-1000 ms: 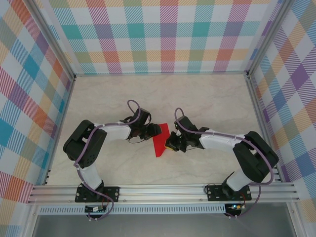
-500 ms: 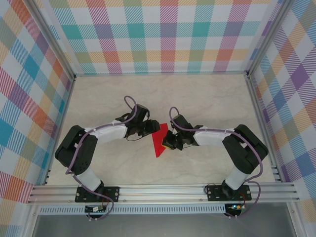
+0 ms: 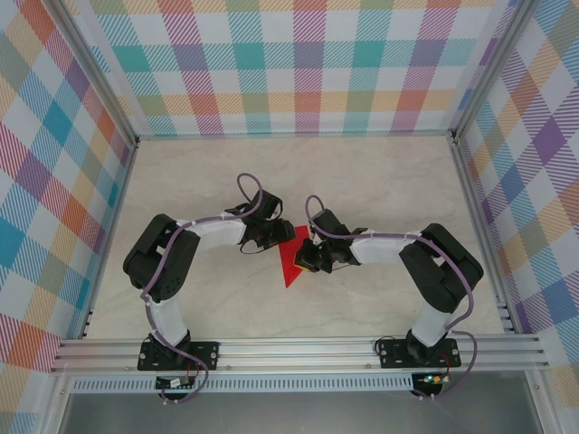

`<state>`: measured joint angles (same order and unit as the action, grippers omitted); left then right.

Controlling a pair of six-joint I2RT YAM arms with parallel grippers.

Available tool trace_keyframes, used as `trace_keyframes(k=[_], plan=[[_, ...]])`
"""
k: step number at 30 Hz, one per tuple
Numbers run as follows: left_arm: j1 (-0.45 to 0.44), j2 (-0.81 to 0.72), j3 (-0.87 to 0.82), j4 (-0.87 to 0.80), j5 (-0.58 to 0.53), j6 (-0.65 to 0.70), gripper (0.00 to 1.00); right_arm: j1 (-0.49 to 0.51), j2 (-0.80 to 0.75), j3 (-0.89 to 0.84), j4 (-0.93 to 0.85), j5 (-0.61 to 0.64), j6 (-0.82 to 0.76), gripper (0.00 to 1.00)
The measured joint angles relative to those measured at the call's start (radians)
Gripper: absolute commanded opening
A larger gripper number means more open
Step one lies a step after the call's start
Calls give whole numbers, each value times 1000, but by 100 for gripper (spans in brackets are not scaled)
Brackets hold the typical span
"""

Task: Fold a paper plane with a square sheet of paper (pick it up from the middle)
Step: Fold the triangle a second time at the center of the table.

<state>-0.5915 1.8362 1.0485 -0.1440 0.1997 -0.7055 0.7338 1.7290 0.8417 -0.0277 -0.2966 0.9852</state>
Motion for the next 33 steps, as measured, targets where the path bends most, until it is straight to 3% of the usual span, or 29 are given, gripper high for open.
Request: trace_keyframes(k=[33], plan=[[0,6,2,0,8,14,46,1,64,85,-5,-32,-119,9]])
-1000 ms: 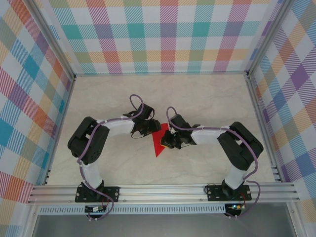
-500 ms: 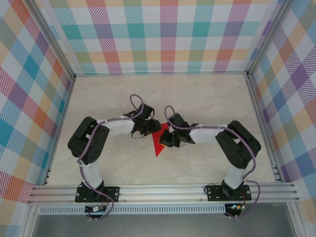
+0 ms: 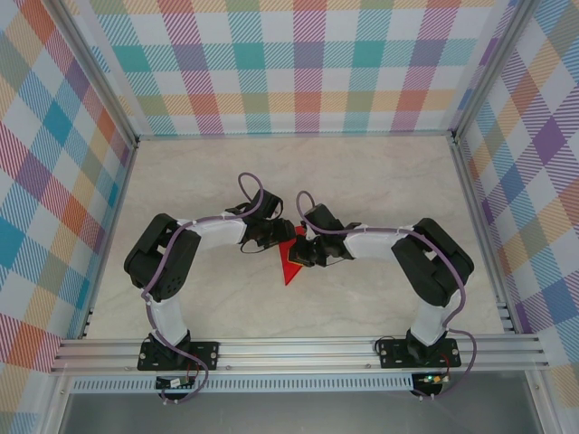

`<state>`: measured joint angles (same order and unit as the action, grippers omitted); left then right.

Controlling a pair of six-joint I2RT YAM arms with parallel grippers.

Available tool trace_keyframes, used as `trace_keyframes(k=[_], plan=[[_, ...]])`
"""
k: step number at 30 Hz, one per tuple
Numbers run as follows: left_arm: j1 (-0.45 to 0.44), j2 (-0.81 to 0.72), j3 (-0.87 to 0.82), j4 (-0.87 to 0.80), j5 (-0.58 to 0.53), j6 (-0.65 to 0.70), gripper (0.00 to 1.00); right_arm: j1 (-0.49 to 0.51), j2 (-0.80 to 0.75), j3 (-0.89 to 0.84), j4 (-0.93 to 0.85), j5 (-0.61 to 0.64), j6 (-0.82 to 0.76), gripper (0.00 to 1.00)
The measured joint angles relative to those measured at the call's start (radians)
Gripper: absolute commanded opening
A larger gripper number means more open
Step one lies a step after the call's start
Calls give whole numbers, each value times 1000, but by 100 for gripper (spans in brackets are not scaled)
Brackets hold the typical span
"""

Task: Fold a paper plane with a square sheet of paper (pick it up from the middle)
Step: Fold the triangle a second time at the center of the table.

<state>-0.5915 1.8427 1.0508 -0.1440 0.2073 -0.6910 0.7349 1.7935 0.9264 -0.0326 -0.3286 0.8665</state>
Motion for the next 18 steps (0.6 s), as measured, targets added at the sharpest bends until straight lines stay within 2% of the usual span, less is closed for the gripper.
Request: trace_keyframes(k=[18], plan=[[0,0,0,0,0,0,46,6,26,11,-32,-5,-38,10]])
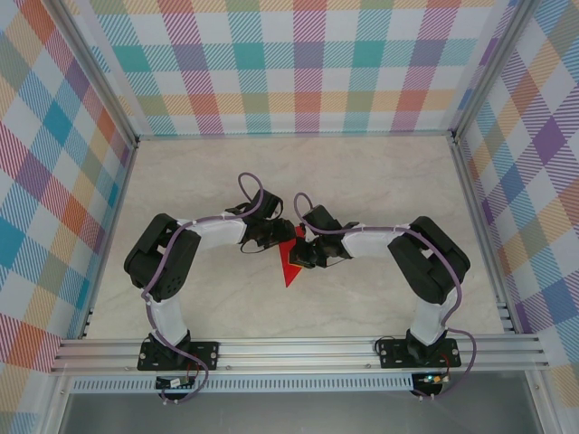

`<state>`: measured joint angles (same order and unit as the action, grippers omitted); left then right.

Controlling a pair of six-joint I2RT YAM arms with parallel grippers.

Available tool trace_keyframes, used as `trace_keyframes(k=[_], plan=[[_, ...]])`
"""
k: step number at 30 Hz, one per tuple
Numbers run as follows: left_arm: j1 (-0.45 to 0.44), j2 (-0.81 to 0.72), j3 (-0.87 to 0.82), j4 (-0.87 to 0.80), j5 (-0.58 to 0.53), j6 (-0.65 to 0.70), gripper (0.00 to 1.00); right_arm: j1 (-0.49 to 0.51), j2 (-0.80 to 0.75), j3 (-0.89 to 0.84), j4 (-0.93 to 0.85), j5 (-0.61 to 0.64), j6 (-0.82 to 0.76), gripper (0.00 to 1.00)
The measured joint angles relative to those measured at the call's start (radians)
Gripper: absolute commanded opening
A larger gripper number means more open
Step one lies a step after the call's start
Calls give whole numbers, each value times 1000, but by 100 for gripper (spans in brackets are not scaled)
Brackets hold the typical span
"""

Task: Fold a paper plane with a square sheet of paper (pick it up from the middle)
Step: Fold the triangle a second time at the center of the table.

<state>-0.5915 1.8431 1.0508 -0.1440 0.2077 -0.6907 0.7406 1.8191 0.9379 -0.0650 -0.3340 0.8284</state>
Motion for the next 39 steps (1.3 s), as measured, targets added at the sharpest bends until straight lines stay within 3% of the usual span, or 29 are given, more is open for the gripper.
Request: trace_keyframes(k=[39], plan=[[0,0,0,1,4,0,46,0,34,20,-3,-19,0,10]])
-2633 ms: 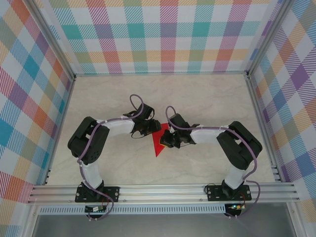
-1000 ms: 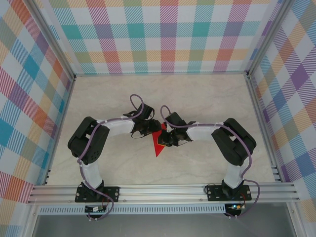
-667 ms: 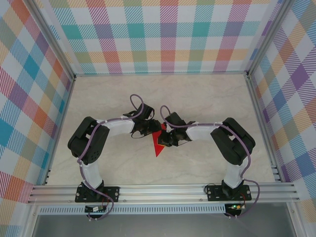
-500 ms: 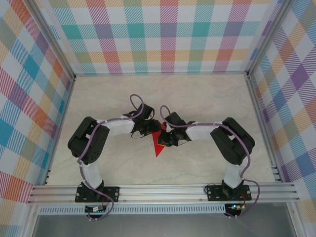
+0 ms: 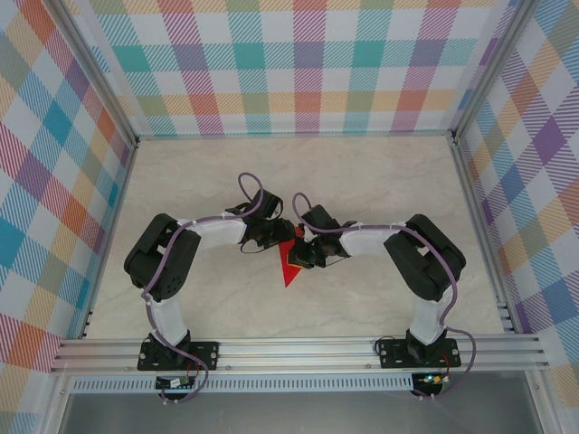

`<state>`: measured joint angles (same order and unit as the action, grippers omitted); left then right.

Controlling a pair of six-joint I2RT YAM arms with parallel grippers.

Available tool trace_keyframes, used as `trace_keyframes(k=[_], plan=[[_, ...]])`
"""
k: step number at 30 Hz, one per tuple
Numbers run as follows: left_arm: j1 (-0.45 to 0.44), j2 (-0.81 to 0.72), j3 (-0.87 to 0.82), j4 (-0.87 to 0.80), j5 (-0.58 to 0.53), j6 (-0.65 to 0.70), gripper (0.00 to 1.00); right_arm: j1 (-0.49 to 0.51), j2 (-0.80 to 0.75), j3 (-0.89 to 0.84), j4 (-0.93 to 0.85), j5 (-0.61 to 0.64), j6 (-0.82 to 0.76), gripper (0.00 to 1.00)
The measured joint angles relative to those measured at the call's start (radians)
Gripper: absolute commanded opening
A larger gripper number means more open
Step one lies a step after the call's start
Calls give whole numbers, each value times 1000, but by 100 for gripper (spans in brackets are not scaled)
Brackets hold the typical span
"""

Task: Fold a paper plane with a square sheet of paper (pick it up from the middle)
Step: Fold the triangle a second time at the center of the table.

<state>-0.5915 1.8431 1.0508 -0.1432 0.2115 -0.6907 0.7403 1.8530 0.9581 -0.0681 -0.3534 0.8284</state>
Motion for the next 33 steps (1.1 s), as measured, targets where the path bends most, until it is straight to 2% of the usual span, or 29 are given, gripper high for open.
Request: trace_keyframes(k=[9,14,17,22,26,33], plan=[[0,-10,-1,-5,0,0,47,0,3,6,-8,3,-2,16],[2,-86,-26,-23,-11,-1,47,1,5,11,-9,2,-4,19],[10,-143,-35,-26,-24,-2,47,1,7,13,-8,-1,-5,23],[42,-209,-73,-27,-41,-12,48,1,7,18,-1,-15,-7,35],[79,-226,-115,-32,-45,-23,48,1,7,20,6,-24,-7,39],[108,-251,-170,-34,-37,-28,48,1,7,19,11,-32,-10,38]])
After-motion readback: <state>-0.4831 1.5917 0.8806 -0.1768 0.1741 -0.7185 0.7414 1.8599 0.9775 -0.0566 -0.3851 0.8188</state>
